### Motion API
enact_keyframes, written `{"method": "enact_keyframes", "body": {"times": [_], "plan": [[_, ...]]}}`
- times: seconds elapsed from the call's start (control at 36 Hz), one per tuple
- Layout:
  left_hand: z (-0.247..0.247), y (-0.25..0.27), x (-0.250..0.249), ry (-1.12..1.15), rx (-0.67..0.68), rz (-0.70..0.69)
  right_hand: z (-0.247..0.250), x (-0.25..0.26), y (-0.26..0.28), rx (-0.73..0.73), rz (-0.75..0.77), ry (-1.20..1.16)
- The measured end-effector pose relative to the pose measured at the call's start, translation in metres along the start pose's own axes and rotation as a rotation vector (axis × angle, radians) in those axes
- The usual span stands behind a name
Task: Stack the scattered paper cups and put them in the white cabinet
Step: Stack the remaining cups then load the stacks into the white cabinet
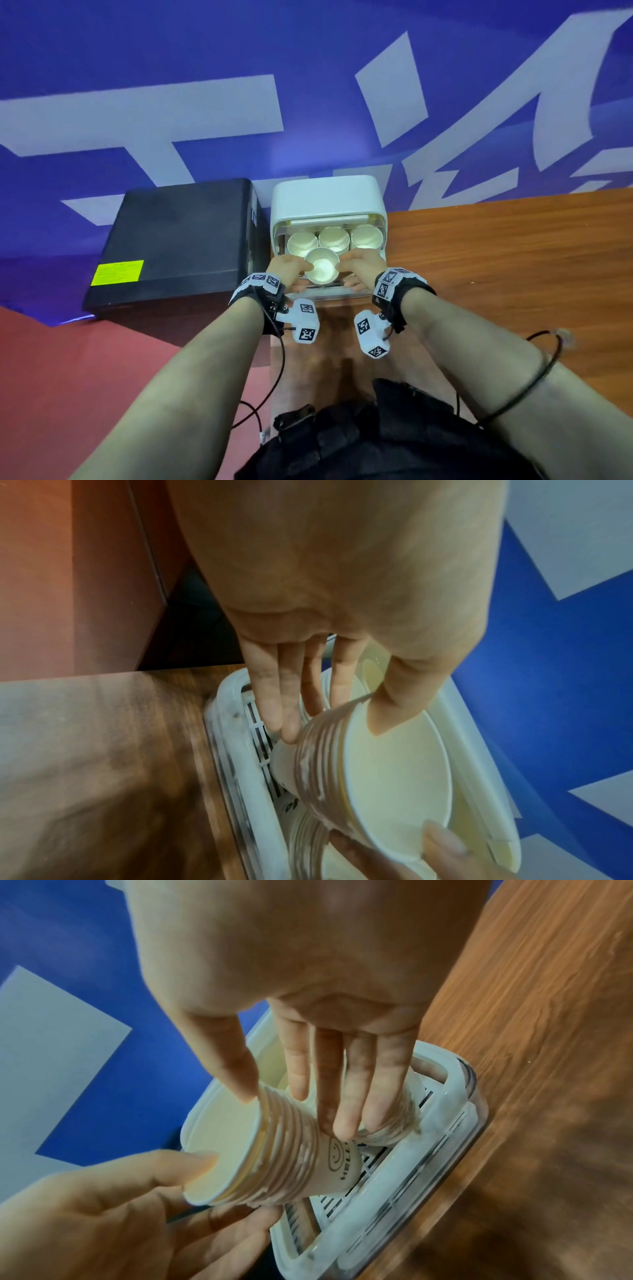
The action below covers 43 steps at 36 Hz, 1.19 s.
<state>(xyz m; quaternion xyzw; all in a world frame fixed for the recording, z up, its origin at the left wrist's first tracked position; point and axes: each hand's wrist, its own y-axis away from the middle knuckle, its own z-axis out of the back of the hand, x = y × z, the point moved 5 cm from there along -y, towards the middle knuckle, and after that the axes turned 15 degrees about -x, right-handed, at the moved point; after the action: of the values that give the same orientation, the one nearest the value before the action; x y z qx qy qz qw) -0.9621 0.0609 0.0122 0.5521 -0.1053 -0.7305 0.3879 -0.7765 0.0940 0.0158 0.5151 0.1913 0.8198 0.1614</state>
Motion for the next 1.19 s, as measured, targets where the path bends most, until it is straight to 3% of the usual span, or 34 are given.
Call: {"method": "enact_keyframes", "body": {"times": [0.42,0.47,0.56,0.64,0.75,0.83,0.97,1.19], "plan": [[-0.015,-0.027,0.023,-0.077,-0.045,-0.002,-0.004,-0.013,-0.017,-0.057,0.060,0.107],[-0.013,-0.026,0.018,-0.197,-0.139,-0.120,0.003,-0.011,-0.018,-0.121,0.115,0.130],[-0.011,-0.015,0.007,-0.484,-0.345,-0.443,0.020,-0.007,-0.021,-0.277,0.218,0.280],[-0.024,-0.007,0.008,-0.738,-0.404,-0.708,0.034,-0.008,-0.022,-0.358,0.307,0.462],[-0.040,-0.001,0.009,-0.858,-0.438,-0.820,0.037,-0.016,-0.027,-0.355,0.449,0.705],[-0.048,-0.002,0.012,-0.919,-0.445,-0.822,0.033,-0.026,-0.033,-0.283,0.495,0.794],[-0.054,-0.017,0.015,-0.914,-0.428,-0.724,0.021,-0.035,-0.040,-0.197,0.477,0.749],[-0.057,-0.030,0.018,-0.752,-0.365,-0.633,0.010,-0.034,-0.047,-0.213,0.426,0.688]]}}
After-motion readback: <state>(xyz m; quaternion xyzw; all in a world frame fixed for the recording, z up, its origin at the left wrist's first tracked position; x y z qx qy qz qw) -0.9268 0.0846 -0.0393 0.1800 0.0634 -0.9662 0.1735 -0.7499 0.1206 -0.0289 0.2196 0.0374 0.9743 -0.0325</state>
